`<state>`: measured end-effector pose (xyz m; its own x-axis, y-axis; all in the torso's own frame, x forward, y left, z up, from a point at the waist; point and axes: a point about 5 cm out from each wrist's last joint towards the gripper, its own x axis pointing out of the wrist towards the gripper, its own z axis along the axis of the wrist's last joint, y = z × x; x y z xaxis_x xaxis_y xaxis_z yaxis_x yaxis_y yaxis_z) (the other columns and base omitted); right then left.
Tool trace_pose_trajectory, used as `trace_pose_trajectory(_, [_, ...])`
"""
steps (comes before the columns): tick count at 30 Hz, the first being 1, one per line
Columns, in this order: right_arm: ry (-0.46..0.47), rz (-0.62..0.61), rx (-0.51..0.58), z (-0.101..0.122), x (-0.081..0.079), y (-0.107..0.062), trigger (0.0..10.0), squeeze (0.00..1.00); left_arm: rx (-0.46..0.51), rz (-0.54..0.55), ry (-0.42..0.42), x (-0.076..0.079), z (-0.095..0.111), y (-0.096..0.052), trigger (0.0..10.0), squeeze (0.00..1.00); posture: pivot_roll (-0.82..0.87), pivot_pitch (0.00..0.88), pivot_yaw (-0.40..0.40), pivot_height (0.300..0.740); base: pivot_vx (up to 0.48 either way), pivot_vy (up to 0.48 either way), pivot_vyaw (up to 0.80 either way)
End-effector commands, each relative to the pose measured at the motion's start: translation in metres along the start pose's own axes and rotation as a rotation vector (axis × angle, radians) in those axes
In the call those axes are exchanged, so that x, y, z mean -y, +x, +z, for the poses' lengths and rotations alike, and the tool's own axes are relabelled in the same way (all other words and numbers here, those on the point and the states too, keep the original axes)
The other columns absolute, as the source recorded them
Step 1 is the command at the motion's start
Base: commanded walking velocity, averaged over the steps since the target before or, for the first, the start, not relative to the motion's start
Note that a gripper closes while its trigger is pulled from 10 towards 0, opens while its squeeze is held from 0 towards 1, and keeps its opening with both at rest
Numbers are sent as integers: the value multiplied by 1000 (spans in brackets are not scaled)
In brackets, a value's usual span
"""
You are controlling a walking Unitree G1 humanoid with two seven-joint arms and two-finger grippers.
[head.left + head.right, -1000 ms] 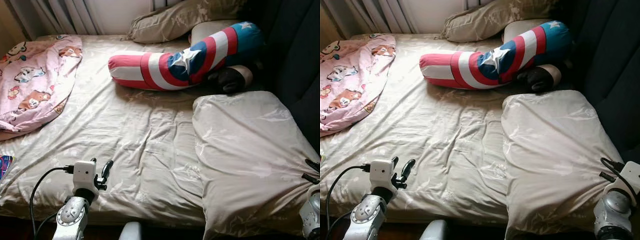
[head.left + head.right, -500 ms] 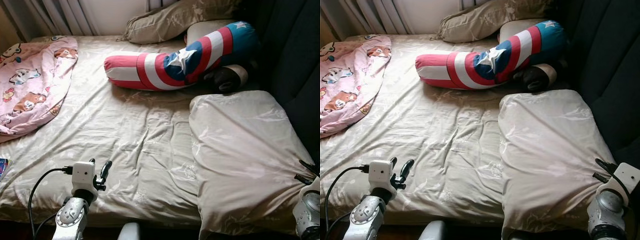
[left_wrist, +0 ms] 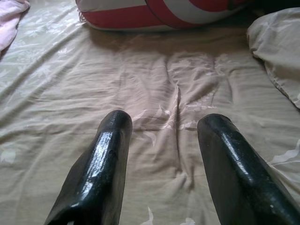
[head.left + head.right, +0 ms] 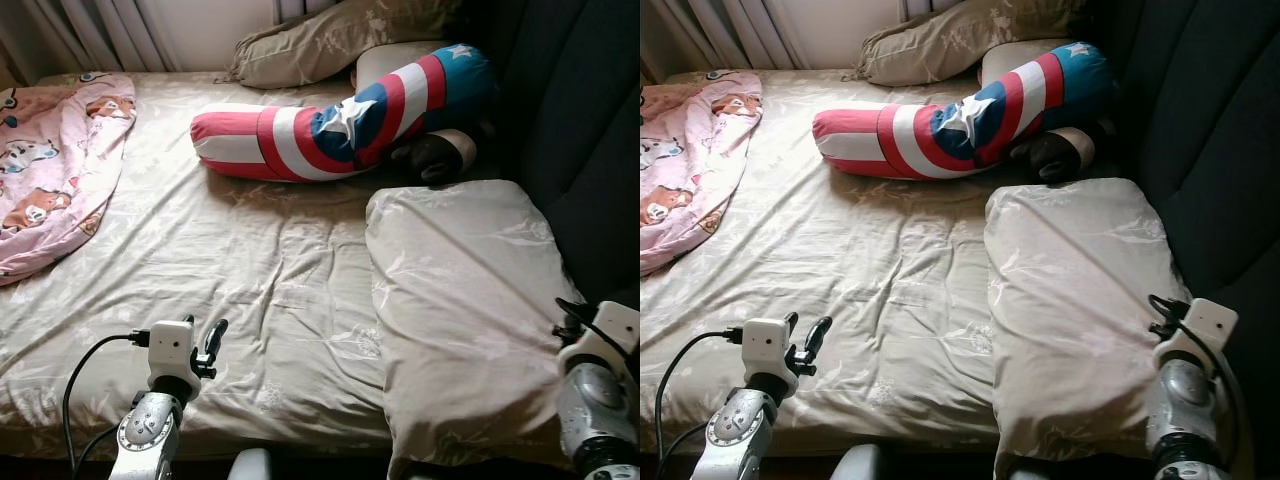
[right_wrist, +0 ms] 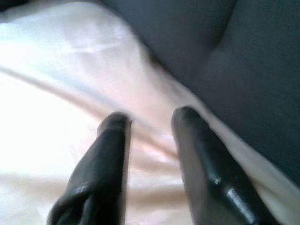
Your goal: Clean up the room
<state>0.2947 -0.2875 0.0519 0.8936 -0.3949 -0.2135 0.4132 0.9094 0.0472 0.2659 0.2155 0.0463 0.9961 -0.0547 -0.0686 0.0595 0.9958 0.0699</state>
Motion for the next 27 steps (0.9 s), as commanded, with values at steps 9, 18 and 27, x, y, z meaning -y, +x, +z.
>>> trace_pose_trajectory(9, [-41, 300, 43, -15, -50, -17, 10000, 0, -15, 76, -74, 1, -8, 2, 10000, 0, 33, 67, -30, 670, 0, 0, 0])
trace_pose_trajectory(18, [-27, 261, -169, -60, -45, -30, 10000, 0, -88, 112, -89, -5, -19, 10, 10000, 0, 28, 14, -39, 720, 0, 0, 0])
trace_pose_trajectory(27, [-17, 219, -307, -87, -38, -43, 10000, 0, -235, 82, -94, -1, -41, 10, 10000, 0, 30, 0, -50, 740, 0, 0, 0])
